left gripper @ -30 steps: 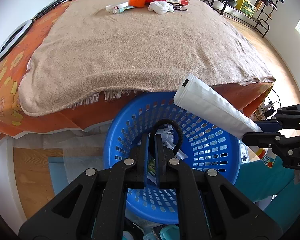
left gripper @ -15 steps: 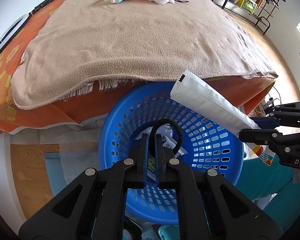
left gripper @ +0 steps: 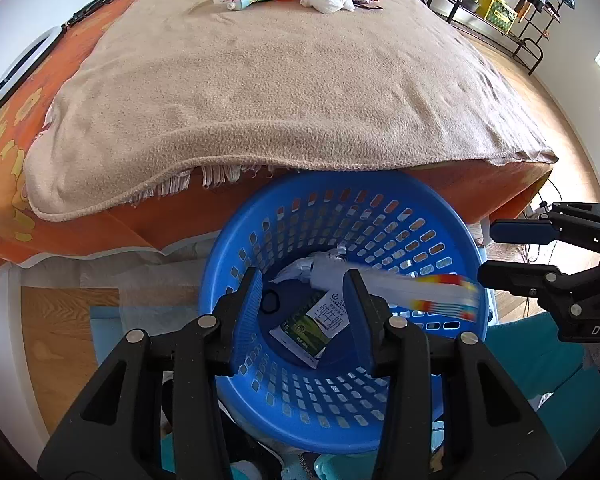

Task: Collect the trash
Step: 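Open the left tool to drop the hair tie while the right tool drops the strip, then move both tools back over the towel toward the red tissue pack and crumpled tissue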

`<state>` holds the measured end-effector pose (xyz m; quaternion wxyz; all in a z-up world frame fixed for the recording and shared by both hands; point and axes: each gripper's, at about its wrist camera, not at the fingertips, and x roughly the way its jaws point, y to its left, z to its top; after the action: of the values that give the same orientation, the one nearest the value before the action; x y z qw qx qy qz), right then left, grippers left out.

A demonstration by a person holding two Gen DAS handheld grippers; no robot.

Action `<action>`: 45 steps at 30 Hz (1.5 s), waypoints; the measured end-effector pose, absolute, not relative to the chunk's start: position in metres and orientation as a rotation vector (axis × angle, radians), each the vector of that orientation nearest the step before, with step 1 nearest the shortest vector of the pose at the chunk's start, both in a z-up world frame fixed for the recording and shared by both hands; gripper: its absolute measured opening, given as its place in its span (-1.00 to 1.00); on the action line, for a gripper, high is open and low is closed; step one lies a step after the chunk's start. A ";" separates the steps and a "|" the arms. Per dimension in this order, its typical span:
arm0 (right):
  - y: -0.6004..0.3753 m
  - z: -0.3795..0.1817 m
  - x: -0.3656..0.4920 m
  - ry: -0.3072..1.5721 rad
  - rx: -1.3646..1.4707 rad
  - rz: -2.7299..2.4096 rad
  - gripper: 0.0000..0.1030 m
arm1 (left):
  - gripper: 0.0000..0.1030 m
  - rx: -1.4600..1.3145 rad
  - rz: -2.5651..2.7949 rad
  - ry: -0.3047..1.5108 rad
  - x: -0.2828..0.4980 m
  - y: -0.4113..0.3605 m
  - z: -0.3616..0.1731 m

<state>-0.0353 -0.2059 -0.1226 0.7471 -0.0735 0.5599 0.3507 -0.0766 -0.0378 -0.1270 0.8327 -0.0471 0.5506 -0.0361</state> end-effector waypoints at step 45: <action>-0.220 -0.060 0.030 1.047 -0.013 0.627 0.26 | 0.31 -0.158 -0.048 1.023 -0.007 -0.014 -0.054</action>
<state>0.0303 -0.2204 -0.0604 0.8195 -0.0061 0.4918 0.2942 -0.0071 -0.0136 -0.0539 0.8688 -0.0755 0.4889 -0.0232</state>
